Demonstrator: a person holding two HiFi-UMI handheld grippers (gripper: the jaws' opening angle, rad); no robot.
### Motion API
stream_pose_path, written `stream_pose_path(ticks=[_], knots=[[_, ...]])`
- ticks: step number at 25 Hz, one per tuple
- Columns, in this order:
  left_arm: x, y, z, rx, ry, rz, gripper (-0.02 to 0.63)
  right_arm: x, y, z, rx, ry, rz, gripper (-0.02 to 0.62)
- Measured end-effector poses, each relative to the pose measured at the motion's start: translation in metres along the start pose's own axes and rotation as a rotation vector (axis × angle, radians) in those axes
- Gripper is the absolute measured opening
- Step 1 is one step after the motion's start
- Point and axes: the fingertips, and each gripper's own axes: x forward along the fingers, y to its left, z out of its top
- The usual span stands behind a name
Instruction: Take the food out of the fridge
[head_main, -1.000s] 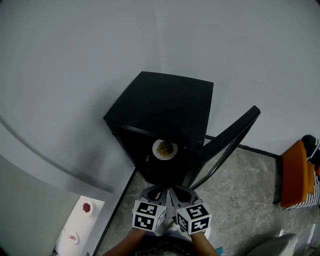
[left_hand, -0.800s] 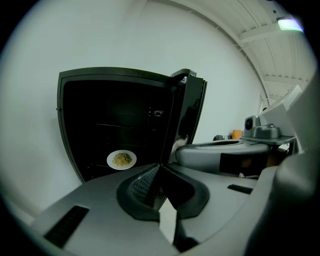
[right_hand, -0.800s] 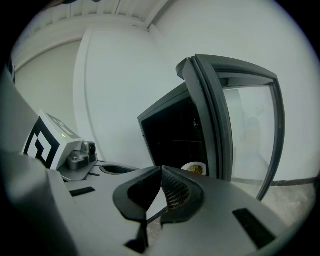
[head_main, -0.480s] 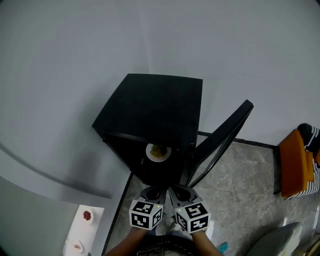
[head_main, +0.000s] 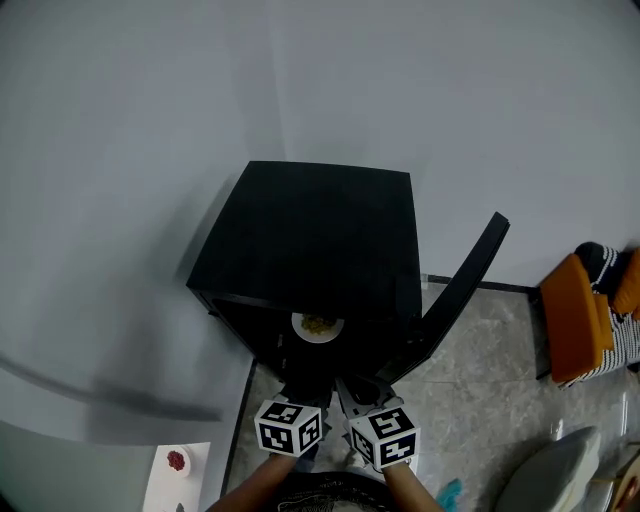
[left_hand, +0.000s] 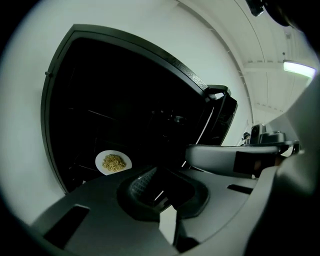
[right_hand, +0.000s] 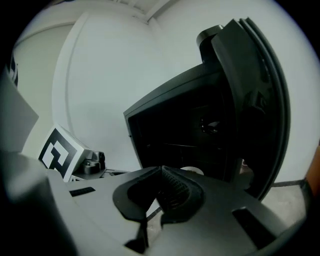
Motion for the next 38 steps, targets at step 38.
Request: stream_pose_path(ticks=[38], knots=[[0.096, 0.155, -0.058, -0.878, -0.128, -0.316, 0.072, 0.066, 0.027, -0.009, -0.013, 0.109, -0.227, 0.021]])
